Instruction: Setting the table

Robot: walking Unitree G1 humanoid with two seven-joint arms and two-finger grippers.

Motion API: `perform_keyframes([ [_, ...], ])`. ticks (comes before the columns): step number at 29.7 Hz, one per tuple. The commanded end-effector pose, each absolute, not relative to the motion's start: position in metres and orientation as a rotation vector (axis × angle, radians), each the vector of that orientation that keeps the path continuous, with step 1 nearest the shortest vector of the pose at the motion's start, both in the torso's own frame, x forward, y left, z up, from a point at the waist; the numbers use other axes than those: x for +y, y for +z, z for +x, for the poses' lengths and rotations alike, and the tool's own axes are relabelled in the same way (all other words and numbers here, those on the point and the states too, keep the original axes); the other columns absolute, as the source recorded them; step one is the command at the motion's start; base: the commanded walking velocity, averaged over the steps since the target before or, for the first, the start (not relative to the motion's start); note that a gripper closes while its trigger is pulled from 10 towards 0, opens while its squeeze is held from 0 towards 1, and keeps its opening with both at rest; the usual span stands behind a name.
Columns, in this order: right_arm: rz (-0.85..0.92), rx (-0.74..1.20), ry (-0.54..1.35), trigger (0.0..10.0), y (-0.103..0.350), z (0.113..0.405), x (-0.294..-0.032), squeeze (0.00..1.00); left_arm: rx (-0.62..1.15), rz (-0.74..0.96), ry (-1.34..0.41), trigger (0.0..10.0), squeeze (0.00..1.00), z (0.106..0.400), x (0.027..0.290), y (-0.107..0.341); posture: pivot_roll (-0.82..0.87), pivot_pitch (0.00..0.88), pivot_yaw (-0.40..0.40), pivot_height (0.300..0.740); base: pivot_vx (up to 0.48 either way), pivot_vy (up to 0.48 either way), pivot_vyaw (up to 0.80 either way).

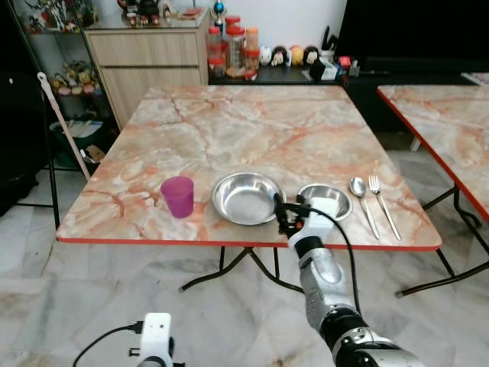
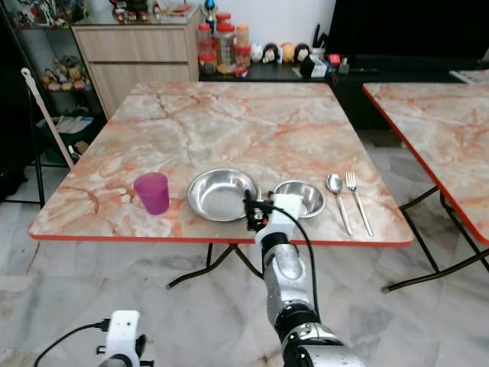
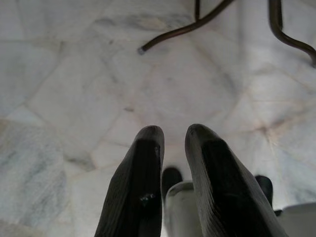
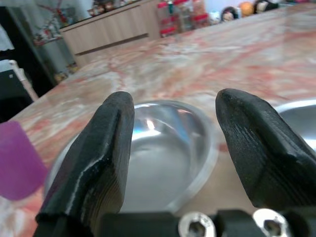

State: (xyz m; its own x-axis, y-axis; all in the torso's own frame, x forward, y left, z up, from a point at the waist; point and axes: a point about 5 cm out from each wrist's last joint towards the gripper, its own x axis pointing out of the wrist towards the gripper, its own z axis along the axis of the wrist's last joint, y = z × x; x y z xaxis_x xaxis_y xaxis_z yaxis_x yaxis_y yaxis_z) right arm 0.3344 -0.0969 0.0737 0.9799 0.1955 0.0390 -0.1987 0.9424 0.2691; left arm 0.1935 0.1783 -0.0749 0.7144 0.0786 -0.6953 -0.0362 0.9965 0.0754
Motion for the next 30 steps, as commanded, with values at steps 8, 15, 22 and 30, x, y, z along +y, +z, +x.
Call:
perform_keyframes([
  [8, 0.297, -0.036, 0.211, 10.0, 0.08, 0.336, -0.089, 0.0, 0.842, 0.119, 0.103, 10.0, 0.0, 0.177, 0.199, -0.081, 0.11, 0.013, -0.018, 0.74, 0.316, 0.0, 0.0],
  [15, 0.304, -0.046, 0.211, 10.0, 0.082, 0.337, -0.088, 0.0, 0.888, 0.155, 0.112, 10.0, 0.0, 0.166, 0.206, -0.086, 0.1, 0.014, -0.013, 0.74, 0.3, 0.0, 0.0],
  [22, 0.312, -0.062, 0.214, 10.0, 0.086, 0.337, -0.086, 0.0, 0.969, 0.206, 0.138, 10.0, 0.0, 0.146, 0.217, -0.093, 0.11, 0.017, -0.014, 0.74, 0.166, 0.0, 0.0],
  [30, 0.328, -0.081, 0.227, 10.0, 0.089, 0.336, -0.082, 0.0, 0.971, 0.2, 0.149, 10.0, 0.0, 0.143, 0.218, -0.094, 0.1, 0.021, -0.013, 0.74, 0.0, 0.0, 0.0],
])
